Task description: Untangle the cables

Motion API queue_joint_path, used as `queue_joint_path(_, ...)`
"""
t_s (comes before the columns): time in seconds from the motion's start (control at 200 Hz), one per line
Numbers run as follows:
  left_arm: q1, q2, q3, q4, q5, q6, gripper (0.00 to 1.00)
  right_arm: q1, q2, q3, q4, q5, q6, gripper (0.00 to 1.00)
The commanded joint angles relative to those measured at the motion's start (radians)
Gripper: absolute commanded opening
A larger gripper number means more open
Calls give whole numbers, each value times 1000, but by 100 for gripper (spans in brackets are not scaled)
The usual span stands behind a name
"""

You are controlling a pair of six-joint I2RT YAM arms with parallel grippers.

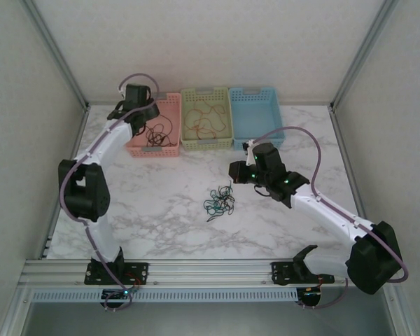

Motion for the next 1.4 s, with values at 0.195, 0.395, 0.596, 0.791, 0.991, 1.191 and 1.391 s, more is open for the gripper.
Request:
queue_joint_path(0.195, -73, -459, -396, 18, 167, -98, 72, -6, 105, -2, -131, 67, -32, 36)
queue_joint_path(0.395, -210, -616, -627, 14, 282, -137, 71, -6, 221, 3, -80, 44, -10, 40)
queue_joint_path(0.596, -320, -684, -772, 17, 356, -172, 71, -6, 367, 116, -125, 79, 4, 40)
queue_joint_path(0.791, -408, -747, -863, 19, 342, -179, 71, -6, 463, 207, -174, 112, 12, 36)
queue_joint_path(0.991, -435, -764, -922, 34, 346, -195, 70, -6, 486, 250, -231, 155, -7, 12)
queue_joint_path(1.191, -483, -739, -927, 88, 373, -196, 70, -5, 438, 227, -228, 169, -16, 0)
queue_joint_path(1.391, -533, -693, -910, 167, 439, -184, 76, -5, 358, 194, -186, 149, -13, 0)
